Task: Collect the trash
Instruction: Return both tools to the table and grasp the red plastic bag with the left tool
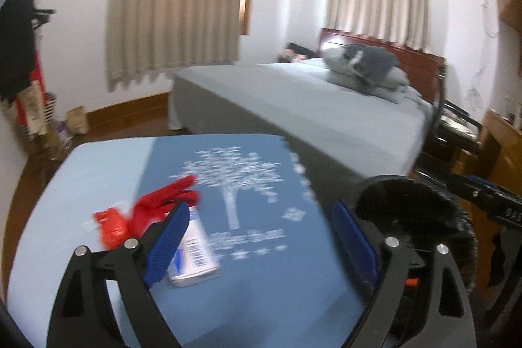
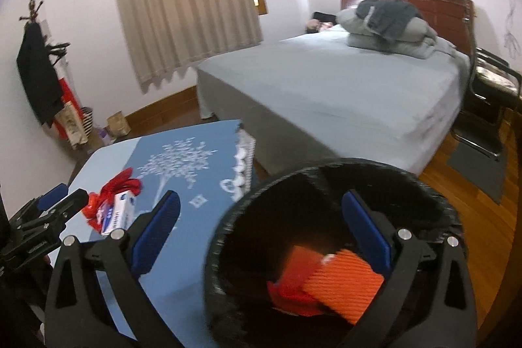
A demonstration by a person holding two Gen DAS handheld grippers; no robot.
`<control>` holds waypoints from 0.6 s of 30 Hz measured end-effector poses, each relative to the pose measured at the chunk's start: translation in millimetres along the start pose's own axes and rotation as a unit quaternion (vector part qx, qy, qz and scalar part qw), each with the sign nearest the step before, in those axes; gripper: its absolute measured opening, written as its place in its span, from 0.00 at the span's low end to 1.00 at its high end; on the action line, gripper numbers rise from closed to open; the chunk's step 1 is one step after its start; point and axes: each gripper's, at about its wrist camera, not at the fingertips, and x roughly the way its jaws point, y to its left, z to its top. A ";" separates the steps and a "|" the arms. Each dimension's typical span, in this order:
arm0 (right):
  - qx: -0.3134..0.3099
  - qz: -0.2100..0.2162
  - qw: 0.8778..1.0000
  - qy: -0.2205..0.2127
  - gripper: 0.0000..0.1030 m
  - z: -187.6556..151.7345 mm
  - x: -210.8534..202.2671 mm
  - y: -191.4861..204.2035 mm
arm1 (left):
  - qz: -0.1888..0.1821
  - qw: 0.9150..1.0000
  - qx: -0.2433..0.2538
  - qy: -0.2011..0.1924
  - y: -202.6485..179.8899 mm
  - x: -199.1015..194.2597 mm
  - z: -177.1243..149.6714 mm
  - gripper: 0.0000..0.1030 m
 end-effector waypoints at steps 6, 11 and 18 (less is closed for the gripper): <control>-0.023 0.028 0.999 0.013 0.94 -1.4 24.4 40.0 | 0.054 0.998 -0.021 0.004 51.2 -5.4 -12.4 0.85; -0.040 0.048 0.998 0.020 0.94 -5.8 45.3 74.5 | 0.090 0.995 -0.037 0.014 89.8 0.0 -22.2 0.82; -0.061 0.065 0.995 0.040 0.94 -13.4 78.9 112.8 | 0.120 0.990 -0.062 0.038 128.4 20.5 -35.2 0.73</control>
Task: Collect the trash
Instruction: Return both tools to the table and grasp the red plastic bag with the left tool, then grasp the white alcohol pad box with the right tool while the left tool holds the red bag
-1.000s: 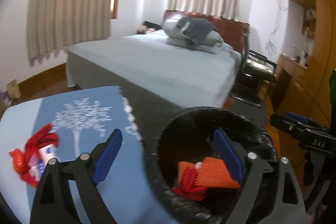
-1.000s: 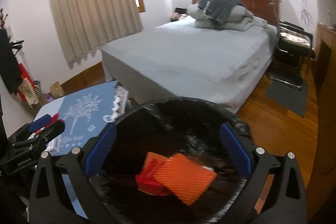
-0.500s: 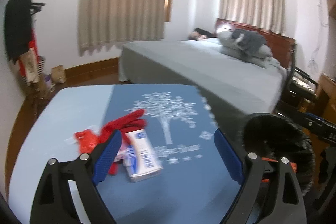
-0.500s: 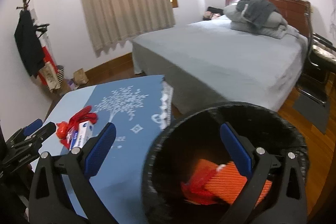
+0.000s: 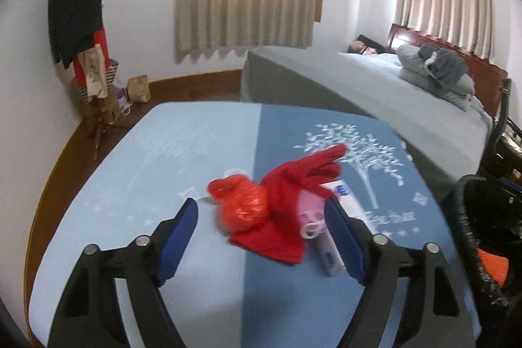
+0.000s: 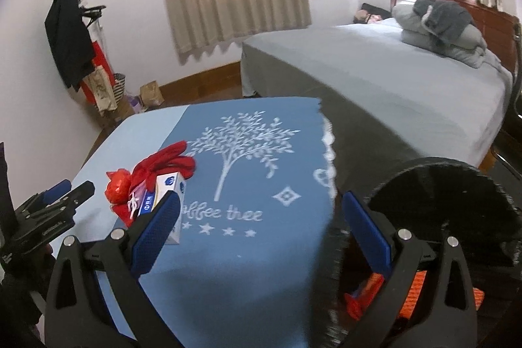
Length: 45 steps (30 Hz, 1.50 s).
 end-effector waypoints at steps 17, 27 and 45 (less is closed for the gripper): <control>-0.025 0.019 0.999 0.043 0.94 -0.7 59.4 41.0 | -0.006 0.998 -0.022 0.065 25.9 67.5 -5.0 0.62; -0.028 0.020 0.998 0.058 0.94 -7.1 71.6 50.2 | -0.037 0.996 -0.031 0.079 29.6 77.6 -9.0 0.42; -0.048 0.061 0.994 0.080 0.94 -26.7 77.5 88.1 | -0.013 0.998 -0.036 0.058 50.5 28.6 -21.7 0.42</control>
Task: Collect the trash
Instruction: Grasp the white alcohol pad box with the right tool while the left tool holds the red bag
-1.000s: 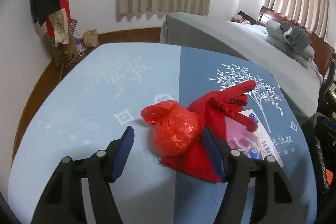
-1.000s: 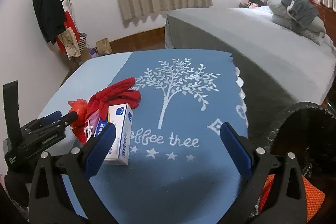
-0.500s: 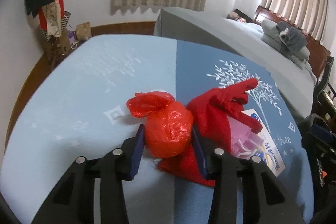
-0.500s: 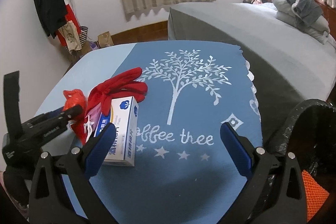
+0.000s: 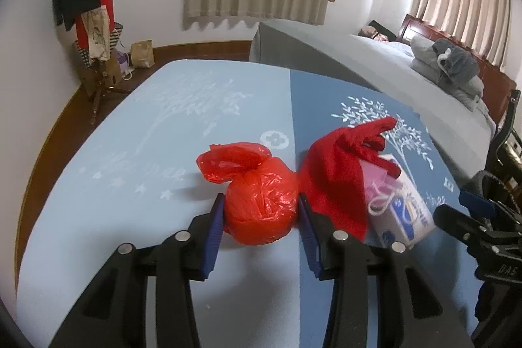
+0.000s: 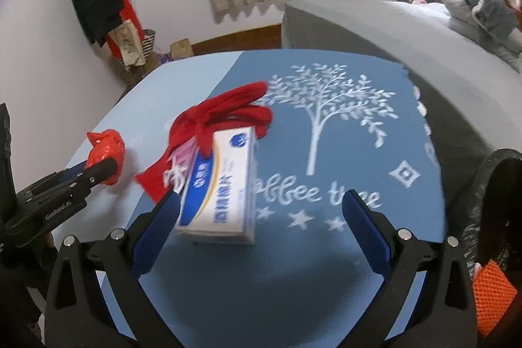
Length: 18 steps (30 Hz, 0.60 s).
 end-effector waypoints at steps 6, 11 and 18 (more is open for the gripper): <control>-0.017 0.003 1.000 0.018 0.94 -9.4 12.0 15.3 | 0.005 1.000 0.000 0.002 1.0 -3.5 -3.8 0.42; -0.019 -0.003 0.999 0.040 0.94 -13.8 24.8 17.4 | 0.004 1.000 -0.001 0.002 1.2 -4.7 -5.1 0.42; -0.018 0.005 0.999 0.046 0.79 -15.2 29.1 18.1 | 0.001 1.000 0.001 0.002 -2.2 -7.4 -8.5 0.42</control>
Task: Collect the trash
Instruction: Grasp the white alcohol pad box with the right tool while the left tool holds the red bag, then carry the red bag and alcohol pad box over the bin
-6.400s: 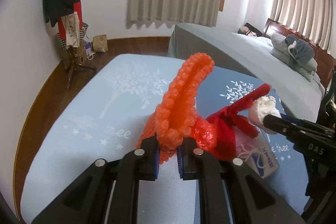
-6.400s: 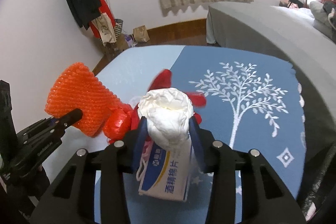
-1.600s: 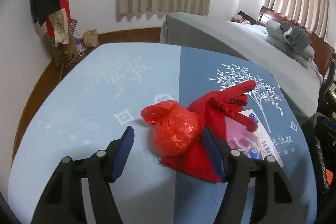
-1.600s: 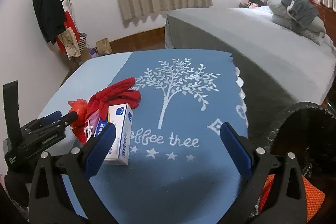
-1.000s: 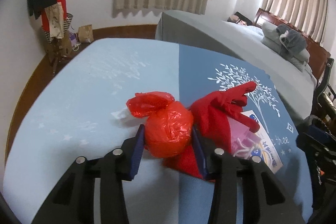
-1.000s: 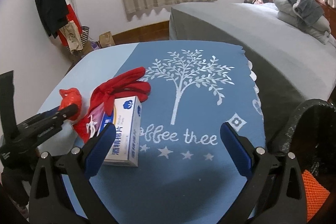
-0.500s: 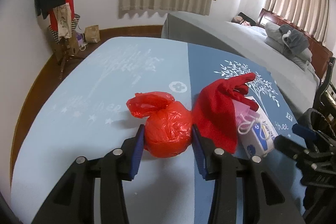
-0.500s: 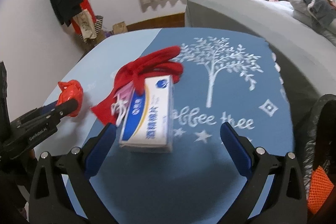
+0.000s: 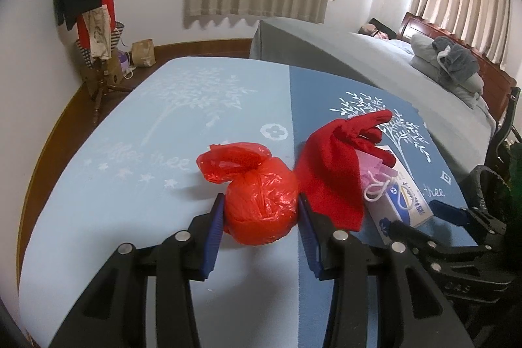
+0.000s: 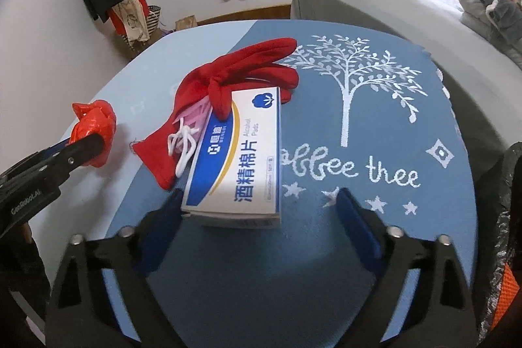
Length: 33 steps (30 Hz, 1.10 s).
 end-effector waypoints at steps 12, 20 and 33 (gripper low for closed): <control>0.023 -0.018 1.000 0.001 0.54 -10.0 -16.1 -25.2 | -0.012 1.000 0.009 0.000 -14.3 -3.3 -0.6 0.42; 0.054 -0.033 0.998 -0.005 0.64 -13.9 -19.9 -49.1 | -0.022 1.000 0.017 0.003 -24.4 -2.4 -0.2 0.42; 0.055 -0.034 0.998 -0.002 0.53 7.9 -1.3 -50.2 | -0.025 0.999 0.025 0.001 -30.8 -1.2 3.9 0.42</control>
